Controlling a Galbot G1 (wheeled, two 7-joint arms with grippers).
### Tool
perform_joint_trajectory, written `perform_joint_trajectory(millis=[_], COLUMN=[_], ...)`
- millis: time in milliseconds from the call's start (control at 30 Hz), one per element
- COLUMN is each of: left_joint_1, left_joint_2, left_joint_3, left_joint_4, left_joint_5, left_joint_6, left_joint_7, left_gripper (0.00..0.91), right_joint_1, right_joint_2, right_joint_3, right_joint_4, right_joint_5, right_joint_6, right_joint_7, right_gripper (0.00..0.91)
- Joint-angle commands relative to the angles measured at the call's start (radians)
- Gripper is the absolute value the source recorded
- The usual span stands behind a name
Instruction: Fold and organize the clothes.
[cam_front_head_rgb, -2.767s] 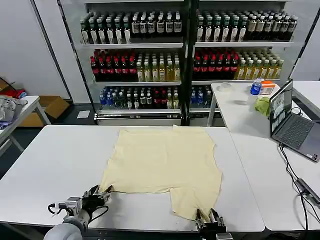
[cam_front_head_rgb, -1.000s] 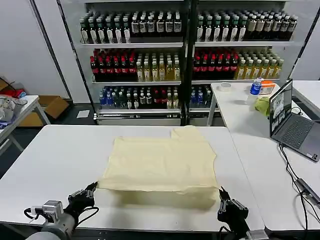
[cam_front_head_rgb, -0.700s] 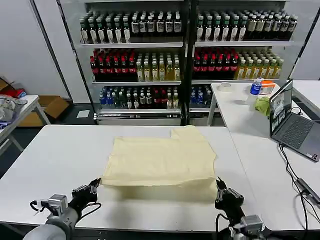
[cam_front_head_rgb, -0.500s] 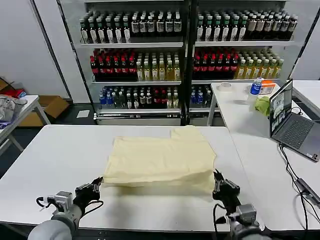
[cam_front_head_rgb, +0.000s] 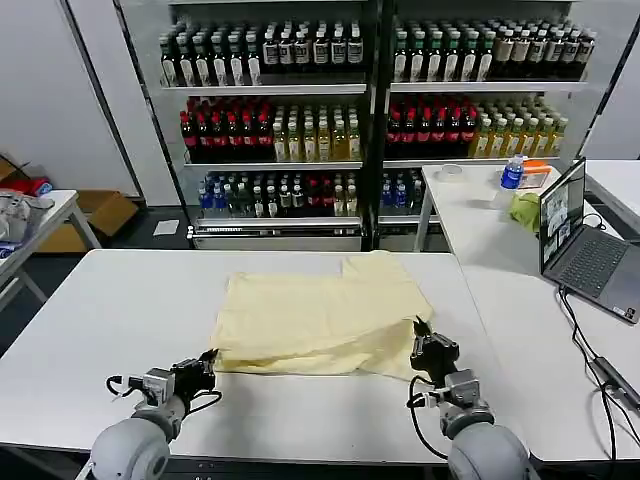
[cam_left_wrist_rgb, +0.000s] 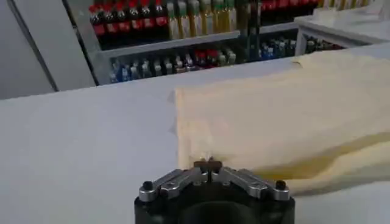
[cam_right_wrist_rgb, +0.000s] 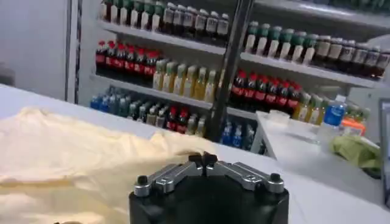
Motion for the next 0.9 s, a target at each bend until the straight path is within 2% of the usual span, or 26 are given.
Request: perform_joint_trajectory(millis=[33,67,100,133,500,700,900], left_joint_1=[-0.055,-0.056,-0.056,-0.056,-0.013,0.047,0.085], left_joint_2=[-0.002,-0.002,-0.003,-0.005,-0.019,-0.032,-0.035], left_joint_3=[0.044,0.042,0.041,0.039,0.018,-0.022,-0.06], left_joint_4=[0.054,0.054,0.053,0.053,0.03,0.0,-0.001], left_joint_5=[0.035,0.032,0.028,0.025,0.017,0.01,-0.032], left_joint_6=[0.0,-0.002,-0.003,-0.004,-0.017,-0.024,-0.028], left_joint_7=[0.004,0.001,-0.001,-0.002,-0.012,-0.015,-0.022], left_gripper=[0.353,0.524,0.897,0.907,0.907,0.907,0.907], right_joint_1=[0.049,0.049,0.048,0.048,-0.004,-0.103,-0.204], right_joint_2=[0.007,0.011,0.016,0.021,0.047,0.049,0.052], right_joint_3=[-0.027,-0.028,-0.029,-0.03,-0.019,0.041,0.116], right_joint_4=[-0.064,-0.067,-0.071,-0.073,-0.048,0.024,0.074], right_joint_5=[-0.012,-0.014,-0.018,-0.021,-0.041,-0.041,0.025], right_joint_6=[0.001,0.001,0.0,-0.002,-0.013,-0.01,-0.02], right_joint_7=[-0.002,-0.001,0.0,0.0,0.0,0.001,0.01], right_gripper=[0.01,0.353,0.836,0.907,0.907,0.907,0.907])
